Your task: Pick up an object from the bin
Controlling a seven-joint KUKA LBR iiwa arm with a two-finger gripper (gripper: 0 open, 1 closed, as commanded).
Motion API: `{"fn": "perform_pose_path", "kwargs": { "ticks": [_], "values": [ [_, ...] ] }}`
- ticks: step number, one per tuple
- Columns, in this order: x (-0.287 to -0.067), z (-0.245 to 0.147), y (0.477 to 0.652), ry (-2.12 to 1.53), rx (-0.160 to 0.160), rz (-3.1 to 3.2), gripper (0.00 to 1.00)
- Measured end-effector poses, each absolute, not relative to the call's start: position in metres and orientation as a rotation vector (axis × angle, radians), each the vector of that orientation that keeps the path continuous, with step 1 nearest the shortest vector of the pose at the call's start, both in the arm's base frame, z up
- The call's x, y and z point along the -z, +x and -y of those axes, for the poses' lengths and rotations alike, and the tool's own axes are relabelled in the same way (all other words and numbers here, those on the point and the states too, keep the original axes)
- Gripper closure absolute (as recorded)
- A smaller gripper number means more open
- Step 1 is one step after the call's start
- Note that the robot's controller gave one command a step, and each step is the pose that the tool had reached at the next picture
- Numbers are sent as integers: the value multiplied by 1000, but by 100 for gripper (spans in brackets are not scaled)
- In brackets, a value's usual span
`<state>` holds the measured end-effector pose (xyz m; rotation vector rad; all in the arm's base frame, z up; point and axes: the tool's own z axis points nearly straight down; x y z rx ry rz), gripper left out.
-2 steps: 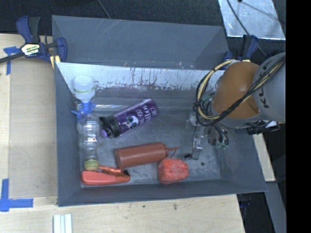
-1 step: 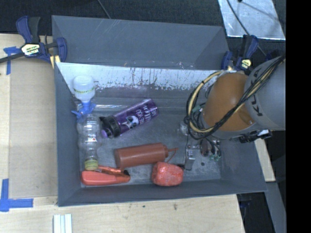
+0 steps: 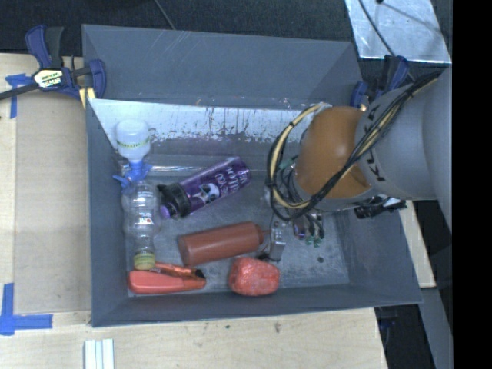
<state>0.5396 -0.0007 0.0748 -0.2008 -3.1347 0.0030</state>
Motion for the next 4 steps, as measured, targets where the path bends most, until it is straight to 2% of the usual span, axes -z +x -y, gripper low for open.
{"fn": "perform_pose_path", "kwargs": {
  "ticks": [1, 2, 3, 4],
  "values": [
    [-98, -27, 566, -218, 3, 3133, 0],
    [-70, -87, 551, -100, -1, 3140, 100],
    [-70, -87, 551, -100, -1, 3140, 100],
    [-265, -42, 564, -252, 2, 3141, 100]
  ]
}}
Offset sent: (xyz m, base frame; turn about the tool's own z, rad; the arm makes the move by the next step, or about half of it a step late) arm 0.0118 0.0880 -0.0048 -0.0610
